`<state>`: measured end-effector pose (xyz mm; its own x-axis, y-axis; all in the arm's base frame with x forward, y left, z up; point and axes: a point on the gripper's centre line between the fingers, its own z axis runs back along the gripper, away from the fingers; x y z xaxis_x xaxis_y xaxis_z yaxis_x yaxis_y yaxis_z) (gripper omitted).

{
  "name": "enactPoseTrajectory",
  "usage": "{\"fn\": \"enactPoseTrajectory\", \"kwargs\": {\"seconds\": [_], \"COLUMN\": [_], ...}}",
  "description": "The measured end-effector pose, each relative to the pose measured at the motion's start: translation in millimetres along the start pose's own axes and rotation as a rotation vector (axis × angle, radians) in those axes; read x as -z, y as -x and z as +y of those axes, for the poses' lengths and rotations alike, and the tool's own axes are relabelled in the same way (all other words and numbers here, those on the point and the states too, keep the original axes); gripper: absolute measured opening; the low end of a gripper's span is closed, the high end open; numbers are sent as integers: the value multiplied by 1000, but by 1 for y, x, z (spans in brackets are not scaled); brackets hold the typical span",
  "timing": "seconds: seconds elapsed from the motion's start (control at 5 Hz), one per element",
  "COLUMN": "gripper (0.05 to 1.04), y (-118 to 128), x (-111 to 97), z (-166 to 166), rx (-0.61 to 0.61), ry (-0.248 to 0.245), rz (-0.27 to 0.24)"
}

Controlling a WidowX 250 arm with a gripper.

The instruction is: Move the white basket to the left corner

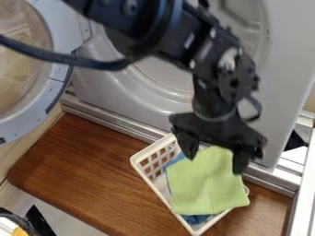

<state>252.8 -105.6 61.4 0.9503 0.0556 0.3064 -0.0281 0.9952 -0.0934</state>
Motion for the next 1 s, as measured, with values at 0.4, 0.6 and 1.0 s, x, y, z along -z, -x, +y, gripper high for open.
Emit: {"fn": "enactPoseTrajectory", "kwargs": {"seconds": [0.4, 0.6, 1.0], "gripper": [1001, 1001, 1001], "y": [26, 34, 44], "x": [37, 48, 68], "z": [-19, -28, -34], "rx": [186, 234, 255], "ry": [24, 28, 2], "rz": [76, 90, 151]}}
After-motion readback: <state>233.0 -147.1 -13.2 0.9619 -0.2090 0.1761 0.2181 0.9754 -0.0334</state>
